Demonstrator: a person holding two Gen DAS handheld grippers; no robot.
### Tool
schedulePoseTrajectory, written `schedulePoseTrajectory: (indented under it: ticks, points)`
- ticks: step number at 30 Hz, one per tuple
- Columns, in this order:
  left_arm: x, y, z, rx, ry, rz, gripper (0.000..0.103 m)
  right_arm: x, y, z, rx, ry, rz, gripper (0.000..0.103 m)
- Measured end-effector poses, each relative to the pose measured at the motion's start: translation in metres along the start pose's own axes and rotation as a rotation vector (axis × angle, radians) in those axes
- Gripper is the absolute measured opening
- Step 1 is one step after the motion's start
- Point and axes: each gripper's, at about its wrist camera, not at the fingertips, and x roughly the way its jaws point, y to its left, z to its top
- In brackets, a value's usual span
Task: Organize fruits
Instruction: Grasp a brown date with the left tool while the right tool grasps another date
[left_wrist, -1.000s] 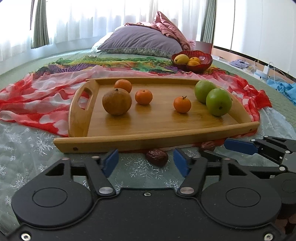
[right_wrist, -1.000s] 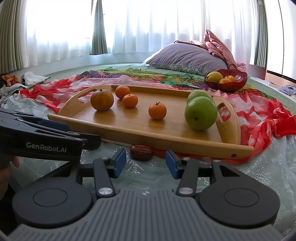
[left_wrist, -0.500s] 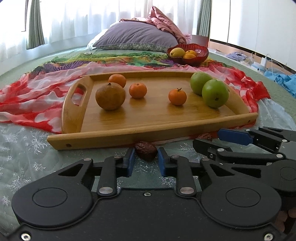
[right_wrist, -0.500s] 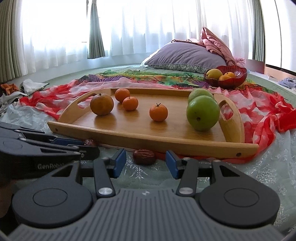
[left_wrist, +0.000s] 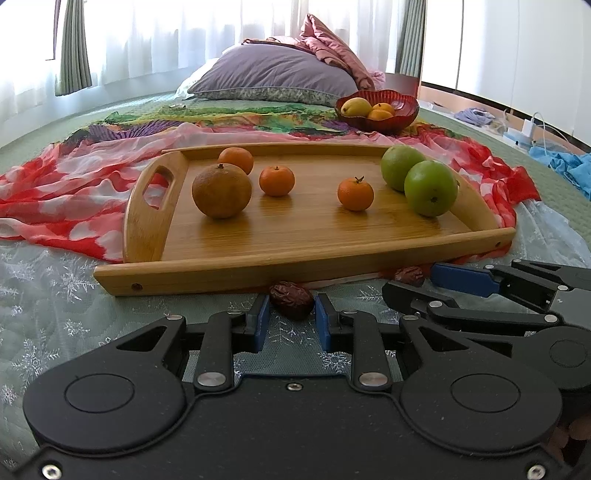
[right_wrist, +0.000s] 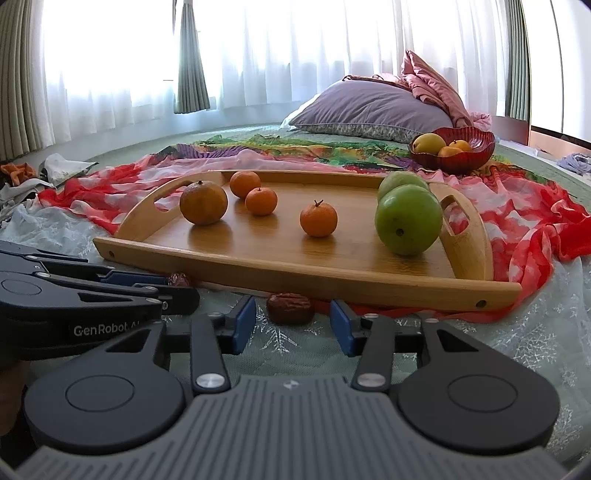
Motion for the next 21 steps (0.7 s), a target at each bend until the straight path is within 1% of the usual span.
schedulePoseTrajectory:
  ticks: [4,12,18,20,21]
  points:
    - [-0.0005,0.0012,0.0,-0.005,-0.002,0.002,0.025,0.0009,0.001,-0.0015,0.0,0.004,0.002,0.058]
    - [-0.003,0.0039,-0.0003,-0.023,-0.01,0.004,0.025,0.0012,0.0016,-0.0017,-0.003,0.004,0.005,0.058]
    - [-0.0038,0.0054,-0.0002,-0.037,-0.016,0.003,0.025,0.0014,0.002,-0.0013,-0.004,0.003,0.003,0.053]
    - [-0.0049,0.0058,-0.0001,-0.04,-0.02,0.001,0.025,0.0014,0.0022,-0.0009,-0.004,0.001,-0.001,0.048]
    - [-0.0054,0.0058,0.0003,-0.042,-0.022,0.001,0.025,0.0014,0.0025,-0.0004,-0.004,0.0,-0.003,0.047]
